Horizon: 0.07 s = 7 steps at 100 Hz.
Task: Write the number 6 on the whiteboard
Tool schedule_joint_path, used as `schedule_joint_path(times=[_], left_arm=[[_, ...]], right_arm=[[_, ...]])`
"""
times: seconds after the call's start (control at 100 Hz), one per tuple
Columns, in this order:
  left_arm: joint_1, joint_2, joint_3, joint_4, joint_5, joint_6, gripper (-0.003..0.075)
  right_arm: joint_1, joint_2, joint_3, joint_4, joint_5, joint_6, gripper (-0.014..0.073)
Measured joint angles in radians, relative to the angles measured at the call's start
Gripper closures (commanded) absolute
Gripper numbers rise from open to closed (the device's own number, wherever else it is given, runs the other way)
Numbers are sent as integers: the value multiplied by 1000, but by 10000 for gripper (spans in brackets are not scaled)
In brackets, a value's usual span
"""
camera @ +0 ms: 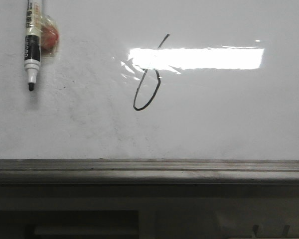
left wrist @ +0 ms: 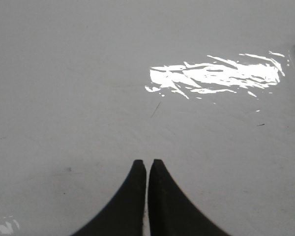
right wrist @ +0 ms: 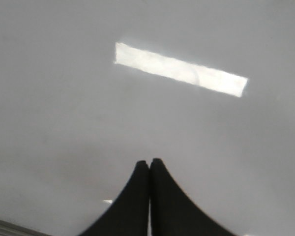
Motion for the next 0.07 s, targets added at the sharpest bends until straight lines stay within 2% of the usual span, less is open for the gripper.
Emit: schedule_joint_path(times=[0.07], left_arm=[[0,0,0,0,0,0,740]], right_arm=[[0,0,0,0,0,0,659]])
